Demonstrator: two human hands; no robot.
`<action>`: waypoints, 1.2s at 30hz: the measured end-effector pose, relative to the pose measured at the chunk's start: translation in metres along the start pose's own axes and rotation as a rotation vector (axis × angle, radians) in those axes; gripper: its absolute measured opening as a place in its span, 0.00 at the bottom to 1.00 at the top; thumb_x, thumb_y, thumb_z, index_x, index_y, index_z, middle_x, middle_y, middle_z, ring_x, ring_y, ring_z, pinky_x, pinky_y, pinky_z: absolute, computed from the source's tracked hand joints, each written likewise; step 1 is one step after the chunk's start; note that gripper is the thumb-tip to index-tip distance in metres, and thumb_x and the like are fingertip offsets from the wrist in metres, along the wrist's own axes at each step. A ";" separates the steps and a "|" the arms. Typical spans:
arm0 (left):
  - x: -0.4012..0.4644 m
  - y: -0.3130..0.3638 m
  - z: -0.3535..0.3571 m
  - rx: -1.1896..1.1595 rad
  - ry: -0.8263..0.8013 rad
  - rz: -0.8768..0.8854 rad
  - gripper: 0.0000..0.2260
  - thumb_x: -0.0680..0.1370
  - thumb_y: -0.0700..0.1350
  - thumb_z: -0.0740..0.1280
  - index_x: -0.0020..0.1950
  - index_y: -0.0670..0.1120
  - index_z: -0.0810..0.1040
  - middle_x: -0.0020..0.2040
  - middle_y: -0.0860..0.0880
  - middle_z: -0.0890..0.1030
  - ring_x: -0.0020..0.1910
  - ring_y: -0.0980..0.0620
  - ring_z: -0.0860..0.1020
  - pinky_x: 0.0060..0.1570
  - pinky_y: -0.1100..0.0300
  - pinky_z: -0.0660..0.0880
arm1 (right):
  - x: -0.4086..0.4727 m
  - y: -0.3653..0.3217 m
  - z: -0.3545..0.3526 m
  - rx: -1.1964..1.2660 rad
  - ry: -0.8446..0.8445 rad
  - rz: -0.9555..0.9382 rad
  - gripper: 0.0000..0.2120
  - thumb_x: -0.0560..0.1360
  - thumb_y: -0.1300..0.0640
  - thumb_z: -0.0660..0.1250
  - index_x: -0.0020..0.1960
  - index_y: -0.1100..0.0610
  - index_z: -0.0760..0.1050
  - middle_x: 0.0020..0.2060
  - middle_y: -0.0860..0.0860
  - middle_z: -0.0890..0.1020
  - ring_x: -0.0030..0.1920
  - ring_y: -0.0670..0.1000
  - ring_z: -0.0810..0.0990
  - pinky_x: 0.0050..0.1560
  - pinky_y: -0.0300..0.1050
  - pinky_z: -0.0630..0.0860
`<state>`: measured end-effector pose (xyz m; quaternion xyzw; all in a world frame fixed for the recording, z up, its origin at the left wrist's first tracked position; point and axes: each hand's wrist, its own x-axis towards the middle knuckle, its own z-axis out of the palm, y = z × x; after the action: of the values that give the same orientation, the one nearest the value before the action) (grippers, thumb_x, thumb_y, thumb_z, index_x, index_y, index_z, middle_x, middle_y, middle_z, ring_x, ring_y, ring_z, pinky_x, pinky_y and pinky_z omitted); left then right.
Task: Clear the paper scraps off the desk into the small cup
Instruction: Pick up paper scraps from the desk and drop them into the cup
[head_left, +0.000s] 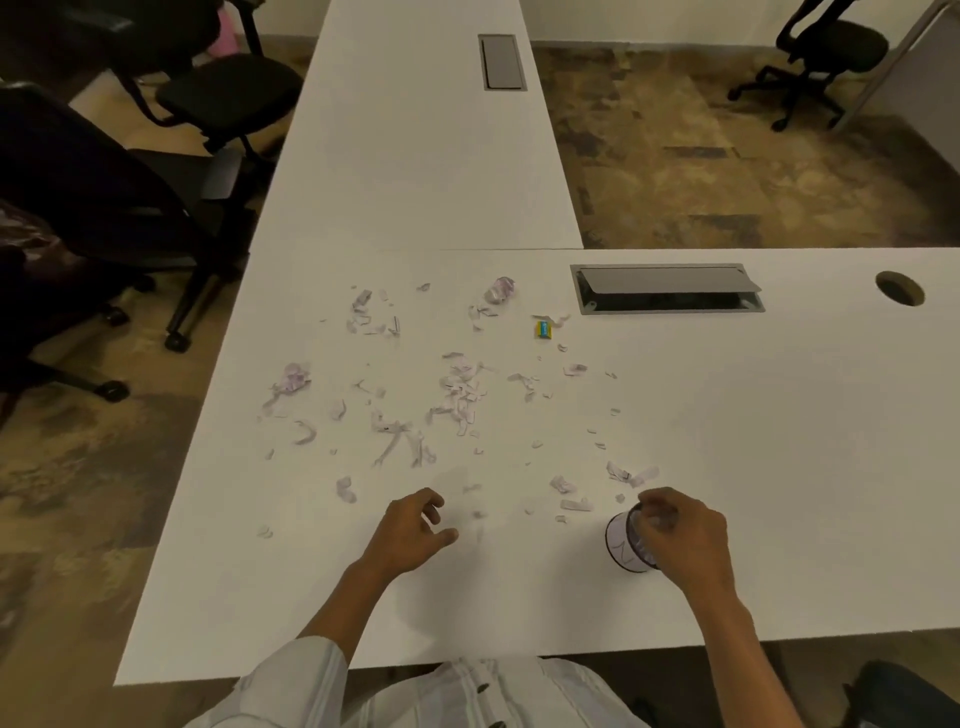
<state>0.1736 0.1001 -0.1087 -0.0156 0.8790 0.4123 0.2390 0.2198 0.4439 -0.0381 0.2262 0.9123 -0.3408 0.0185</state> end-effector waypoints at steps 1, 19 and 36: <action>-0.002 -0.008 -0.005 0.011 0.022 -0.010 0.19 0.68 0.52 0.76 0.54 0.49 0.75 0.46 0.51 0.79 0.40 0.53 0.79 0.42 0.59 0.78 | -0.002 -0.008 0.006 0.001 -0.013 -0.040 0.09 0.69 0.57 0.73 0.47 0.48 0.80 0.38 0.43 0.82 0.37 0.42 0.81 0.42 0.38 0.77; -0.038 -0.098 -0.058 0.364 0.393 -0.516 0.57 0.60 0.70 0.72 0.75 0.41 0.50 0.76 0.34 0.49 0.75 0.35 0.47 0.72 0.42 0.53 | 0.015 -0.030 0.156 -0.382 -0.303 0.131 0.45 0.74 0.34 0.58 0.77 0.61 0.45 0.76 0.62 0.43 0.76 0.62 0.41 0.71 0.65 0.53; -0.016 -0.083 -0.039 0.422 0.144 -0.238 0.39 0.76 0.46 0.65 0.77 0.42 0.43 0.78 0.41 0.47 0.77 0.44 0.46 0.66 0.55 0.67 | -0.044 -0.065 0.226 -0.474 -0.548 -0.501 0.34 0.80 0.48 0.52 0.76 0.64 0.42 0.73 0.56 0.35 0.75 0.54 0.34 0.77 0.54 0.46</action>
<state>0.1906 0.0139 -0.1397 -0.0981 0.9523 0.1864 0.2209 0.2040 0.2409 -0.1632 -0.1110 0.9534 -0.1633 0.2280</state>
